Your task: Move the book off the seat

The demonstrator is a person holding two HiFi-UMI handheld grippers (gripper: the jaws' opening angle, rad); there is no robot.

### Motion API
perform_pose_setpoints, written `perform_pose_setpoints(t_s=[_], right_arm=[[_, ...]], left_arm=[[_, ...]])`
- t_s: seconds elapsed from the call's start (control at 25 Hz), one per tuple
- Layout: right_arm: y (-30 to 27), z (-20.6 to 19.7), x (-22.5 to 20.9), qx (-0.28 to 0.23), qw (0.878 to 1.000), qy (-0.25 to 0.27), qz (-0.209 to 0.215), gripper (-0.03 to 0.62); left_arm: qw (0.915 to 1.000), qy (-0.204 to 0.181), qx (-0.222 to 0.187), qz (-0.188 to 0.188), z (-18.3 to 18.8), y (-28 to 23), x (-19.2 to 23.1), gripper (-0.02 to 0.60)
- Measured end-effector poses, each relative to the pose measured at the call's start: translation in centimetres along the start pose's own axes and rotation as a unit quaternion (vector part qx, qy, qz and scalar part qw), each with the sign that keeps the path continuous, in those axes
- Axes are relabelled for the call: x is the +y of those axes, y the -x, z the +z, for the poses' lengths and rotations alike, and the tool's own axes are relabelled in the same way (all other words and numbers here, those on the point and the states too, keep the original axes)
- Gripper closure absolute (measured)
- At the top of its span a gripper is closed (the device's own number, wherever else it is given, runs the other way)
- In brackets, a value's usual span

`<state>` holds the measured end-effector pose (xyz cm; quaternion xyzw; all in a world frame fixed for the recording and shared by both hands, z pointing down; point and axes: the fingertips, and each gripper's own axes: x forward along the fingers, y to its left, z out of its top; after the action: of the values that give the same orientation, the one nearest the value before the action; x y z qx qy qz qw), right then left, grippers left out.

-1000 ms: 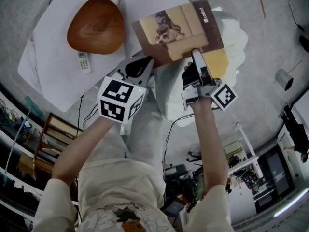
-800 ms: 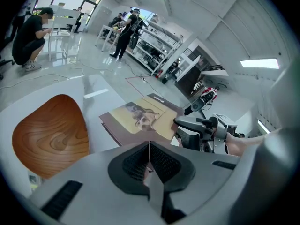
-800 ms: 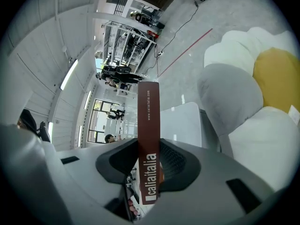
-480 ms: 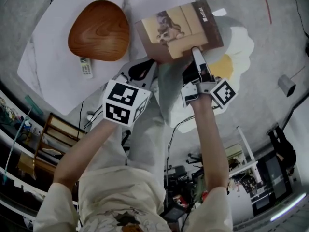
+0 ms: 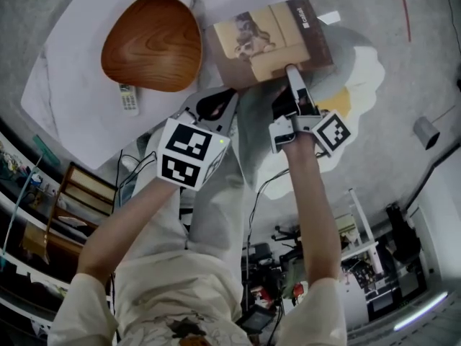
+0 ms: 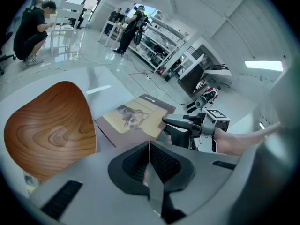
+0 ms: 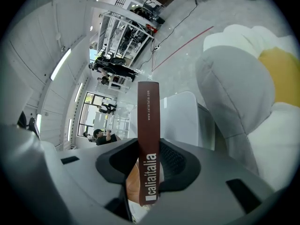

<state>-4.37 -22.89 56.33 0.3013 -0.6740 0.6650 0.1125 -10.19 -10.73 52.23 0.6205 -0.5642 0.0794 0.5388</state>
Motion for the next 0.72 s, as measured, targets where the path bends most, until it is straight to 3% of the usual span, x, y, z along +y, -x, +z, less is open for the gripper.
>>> perform_pose_setpoints(t_s=[0.72], right_arm=[[-5.3,0.0,-0.8,0.000,1.000,-0.006,-0.017,0.454]], left_arm=[[0.9995,0.031,-0.006,0.009,-0.6,1.1,3.0,0.569]])
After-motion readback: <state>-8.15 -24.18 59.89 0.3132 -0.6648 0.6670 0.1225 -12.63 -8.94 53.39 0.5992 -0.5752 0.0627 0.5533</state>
